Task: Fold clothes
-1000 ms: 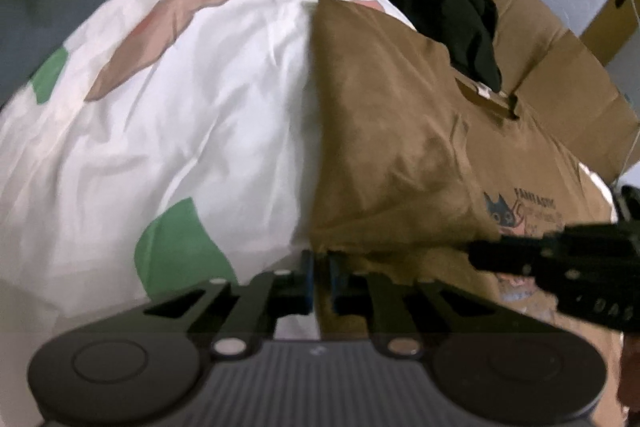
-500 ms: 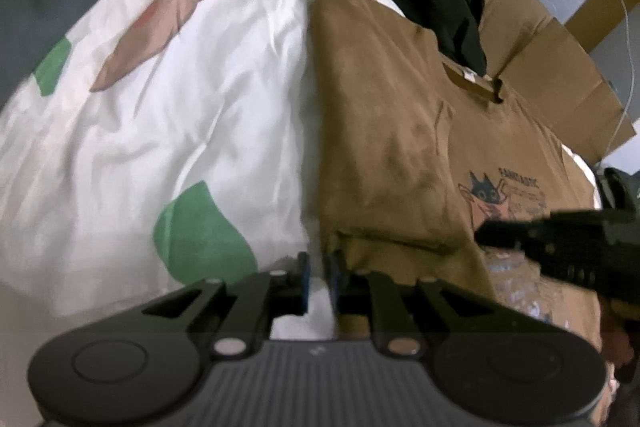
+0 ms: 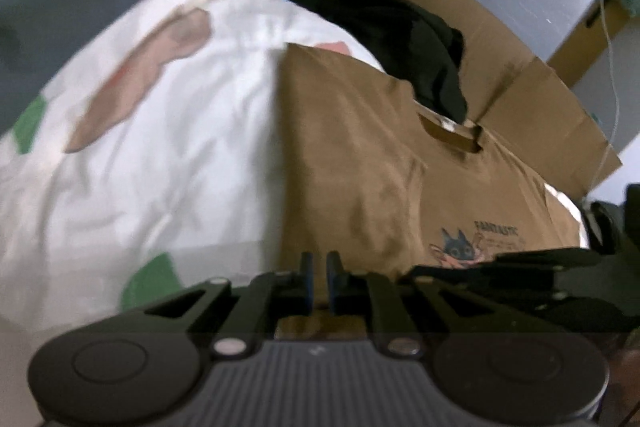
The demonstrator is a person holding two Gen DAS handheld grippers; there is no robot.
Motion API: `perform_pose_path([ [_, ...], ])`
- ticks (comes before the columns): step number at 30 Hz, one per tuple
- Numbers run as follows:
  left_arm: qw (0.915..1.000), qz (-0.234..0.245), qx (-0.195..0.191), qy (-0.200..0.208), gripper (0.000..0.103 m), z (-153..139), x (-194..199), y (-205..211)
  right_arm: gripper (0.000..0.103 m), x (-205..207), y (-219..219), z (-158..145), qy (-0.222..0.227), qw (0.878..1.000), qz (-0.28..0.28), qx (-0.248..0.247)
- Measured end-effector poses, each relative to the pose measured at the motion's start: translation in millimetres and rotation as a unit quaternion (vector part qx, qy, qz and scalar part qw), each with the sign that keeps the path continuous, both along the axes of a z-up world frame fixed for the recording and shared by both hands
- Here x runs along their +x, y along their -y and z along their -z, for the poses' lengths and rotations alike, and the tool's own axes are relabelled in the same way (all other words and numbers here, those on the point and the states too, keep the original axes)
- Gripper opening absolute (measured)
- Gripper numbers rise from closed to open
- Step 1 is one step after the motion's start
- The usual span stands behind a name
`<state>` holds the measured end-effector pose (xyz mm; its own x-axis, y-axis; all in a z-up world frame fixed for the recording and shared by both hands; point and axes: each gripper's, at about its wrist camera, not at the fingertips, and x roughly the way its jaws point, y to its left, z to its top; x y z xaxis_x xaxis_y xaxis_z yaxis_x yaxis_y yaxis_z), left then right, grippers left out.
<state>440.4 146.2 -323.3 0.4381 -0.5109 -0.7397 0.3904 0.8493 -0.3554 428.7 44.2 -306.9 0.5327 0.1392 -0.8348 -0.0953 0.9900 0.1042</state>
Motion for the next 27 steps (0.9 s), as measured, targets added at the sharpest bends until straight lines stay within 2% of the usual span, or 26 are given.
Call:
perform_pose_path([
  [2,0.9999,0.010,0.012,-0.007,0.007,4,0,5,0.009,0,-1,6,-0.008,1.000,-0.003,-0.011],
  [5,0.9983,0.018,0.053,-0.019,0.005,20,0,13,0.009,-2,1,13,-0.017,1.000,-0.004,-0.019],
  [10,0.9978,0.017,0.062,-0.019,0.004,20,-2,10,0.009,-8,1,12,-0.027,0.999,-0.020,-0.026],
  [16,0.9968,0.017,0.073,-0.029,0.005,13,-6,5,0.009,-12,15,4,-0.039,0.999,-0.009,-0.021],
  [22,0.9989,-0.001,0.042,-0.017,0.007,-3,-9,-11,0.009,-19,25,-11,-0.017,1.000,0.007,-0.017],
  [27,0.9996,-0.013,0.026,-0.003,0.007,-12,-4,-12,0.009,-15,13,-16,-0.006,1.000,-0.007,-0.006],
])
